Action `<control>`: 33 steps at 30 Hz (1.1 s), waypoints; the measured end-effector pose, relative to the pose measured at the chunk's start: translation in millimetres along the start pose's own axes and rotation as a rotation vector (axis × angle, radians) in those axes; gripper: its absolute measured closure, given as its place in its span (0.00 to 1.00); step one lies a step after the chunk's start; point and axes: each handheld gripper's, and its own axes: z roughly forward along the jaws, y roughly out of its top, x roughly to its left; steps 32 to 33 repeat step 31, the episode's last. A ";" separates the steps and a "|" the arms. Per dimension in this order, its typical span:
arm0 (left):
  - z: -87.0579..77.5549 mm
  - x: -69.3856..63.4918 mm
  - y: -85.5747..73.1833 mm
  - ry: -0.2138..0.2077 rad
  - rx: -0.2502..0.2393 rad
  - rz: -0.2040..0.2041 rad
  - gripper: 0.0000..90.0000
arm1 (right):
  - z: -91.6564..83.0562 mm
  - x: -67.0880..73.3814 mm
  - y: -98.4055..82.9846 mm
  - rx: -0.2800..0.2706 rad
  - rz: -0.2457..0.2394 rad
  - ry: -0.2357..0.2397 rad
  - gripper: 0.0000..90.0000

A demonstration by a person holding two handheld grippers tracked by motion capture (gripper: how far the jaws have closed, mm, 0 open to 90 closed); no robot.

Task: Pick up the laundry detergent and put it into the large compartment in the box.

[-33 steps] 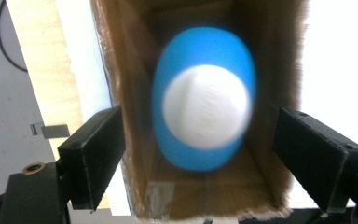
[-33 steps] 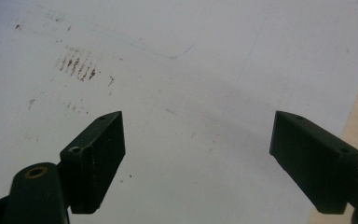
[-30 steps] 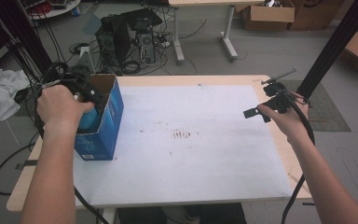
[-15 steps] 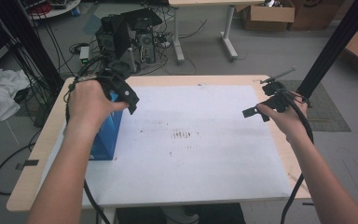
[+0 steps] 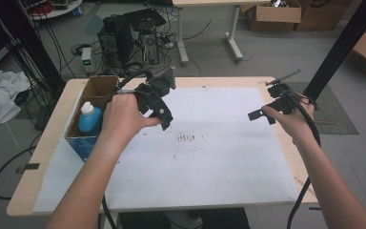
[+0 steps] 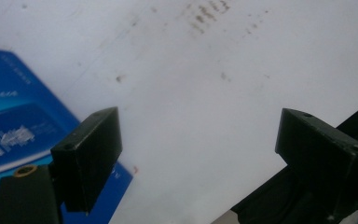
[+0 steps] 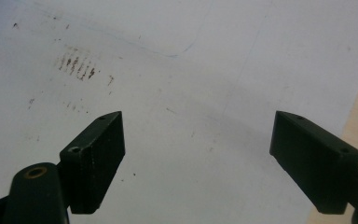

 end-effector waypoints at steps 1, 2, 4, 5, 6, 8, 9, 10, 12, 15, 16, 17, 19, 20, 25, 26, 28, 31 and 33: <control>2.5 -3.3 1.2 -0.002 0.004 0.009 0.17 | -0.2 0.4 0.1 -0.002 0.000 -0.001 0.20; 4.4 -5.8 2.1 0.001 0.004 0.019 0.17 | -0.5 0.9 0.3 0.000 0.001 -0.003 0.20; 9.0 -11.6 3.9 -0.003 0.008 0.035 0.17 | -0.4 1.6 0.4 0.000 -0.001 -0.001 0.20; 11.1 -14.3 4.7 -0.009 0.007 0.043 0.17 | -0.4 2.0 0.4 0.001 -0.001 -0.003 0.20; 13.3 -17.2 5.6 -0.013 0.008 0.051 0.17 | -0.2 2.2 0.5 0.001 -0.002 -0.003 0.20; 16.0 -20.8 6.7 -0.009 0.009 0.064 0.17 | -0.1 2.8 0.5 0.000 -0.001 -0.003 0.20; 17.6 -23.2 7.6 -0.013 0.014 0.071 0.17 | -0.1 3.1 0.5 0.000 -0.003 -0.004 0.20; 18.8 -24.7 8.1 -0.011 0.014 0.076 0.17 | 0.1 3.3 0.5 0.002 -0.003 -0.003 0.20; 20.9 -27.7 9.5 -0.012 0.019 0.085 0.17 | 0.4 3.4 0.6 0.003 -0.004 -0.004 0.20; 24.0 -30.4 11.2 -0.011 0.024 0.093 0.17 | 0.5 3.9 0.8 0.002 -0.002 -0.004 0.20; 24.7 -30.8 11.7 -0.013 0.024 0.095 0.17 | 0.6 4.1 0.9 0.003 -0.001 -0.005 0.20; 25.1 -30.9 12.0 -0.010 0.023 0.096 0.17 | 0.6 4.1 0.9 0.003 -0.001 -0.004 0.20; 25.9 -31.2 12.3 -0.010 0.025 0.092 0.16 | 0.5 4.1 1.0 0.003 -0.002 -0.004 0.20; 26.1 -31.2 12.4 -0.010 0.024 0.093 0.16 | 0.5 4.1 1.0 0.002 0.000 -0.003 0.20; 27.4 -30.8 12.7 -0.005 0.034 0.093 0.16 | 1.1 3.4 0.6 0.002 -0.004 -0.003 0.20; 27.6 -30.7 12.7 -0.003 0.031 0.093 0.16 | 1.5 3.2 0.4 0.005 -0.001 -0.003 0.20; 27.9 -30.1 12.7 -0.003 0.032 0.093 0.16 | 1.6 3.2 0.1 0.004 0.000 -0.003 0.20; 27.4 -30.0 13.0 -0.006 0.030 0.094 0.16 | 1.1 3.2 0.2 0.004 -0.002 -0.002 0.20; 27.4 -30.0 13.0 -0.006 0.030 0.094 0.16 | 1.1 3.2 0.2 0.004 -0.002 -0.002 0.20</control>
